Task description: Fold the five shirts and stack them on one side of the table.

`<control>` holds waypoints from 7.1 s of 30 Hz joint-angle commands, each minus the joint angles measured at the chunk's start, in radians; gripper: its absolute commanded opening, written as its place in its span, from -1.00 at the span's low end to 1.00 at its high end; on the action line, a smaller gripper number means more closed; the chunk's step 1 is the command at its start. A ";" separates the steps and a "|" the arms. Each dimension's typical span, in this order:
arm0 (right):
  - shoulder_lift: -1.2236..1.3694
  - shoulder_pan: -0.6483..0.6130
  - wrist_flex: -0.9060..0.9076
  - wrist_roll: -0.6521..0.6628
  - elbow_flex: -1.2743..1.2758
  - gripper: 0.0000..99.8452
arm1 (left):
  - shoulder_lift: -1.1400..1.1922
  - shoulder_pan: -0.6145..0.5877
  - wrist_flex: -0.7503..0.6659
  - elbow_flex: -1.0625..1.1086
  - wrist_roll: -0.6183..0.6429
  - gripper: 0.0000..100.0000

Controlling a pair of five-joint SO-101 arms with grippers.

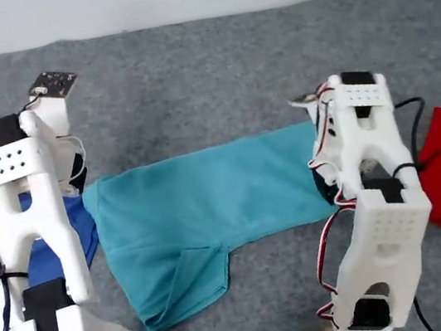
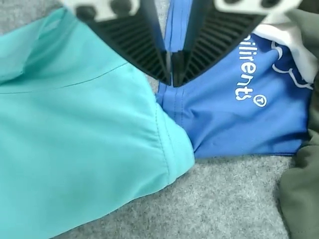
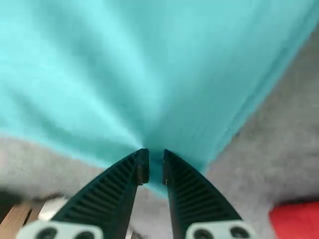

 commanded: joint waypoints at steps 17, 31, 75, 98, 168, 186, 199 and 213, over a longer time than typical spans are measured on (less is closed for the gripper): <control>-0.093 0.027 0.047 0.003 0.089 -0.96 | -0.209 -0.103 0.028 -0.027 0.002 -0.97; -0.647 -0.291 0.042 0.011 0.267 -0.98 | -0.488 -0.361 0.028 0.147 -0.069 -0.97; -0.295 -1.109 -0.346 0.081 0.324 -0.73 | -0.554 -0.554 -0.135 0.582 -0.232 -0.97; -0.263 -0.794 -0.309 0.043 0.118 -0.98 | -0.546 -0.548 -0.193 0.582 -0.232 -0.97; -0.263 -1.188 -0.392 0.213 0.410 -0.74 | -0.545 -0.549 -0.258 0.590 -0.235 -0.96; -0.341 -1.125 -0.291 0.212 0.252 -0.98 | -0.545 -0.548 -0.261 0.590 -0.235 -0.96; -0.257 -0.986 -0.314 0.219 -0.071 -0.98 | -0.543 -0.548 -0.272 0.590 -0.236 -0.96; 0.091 -0.894 -0.343 0.221 -0.480 -0.98 | -0.543 -0.548 -0.272 0.590 -0.236 -0.96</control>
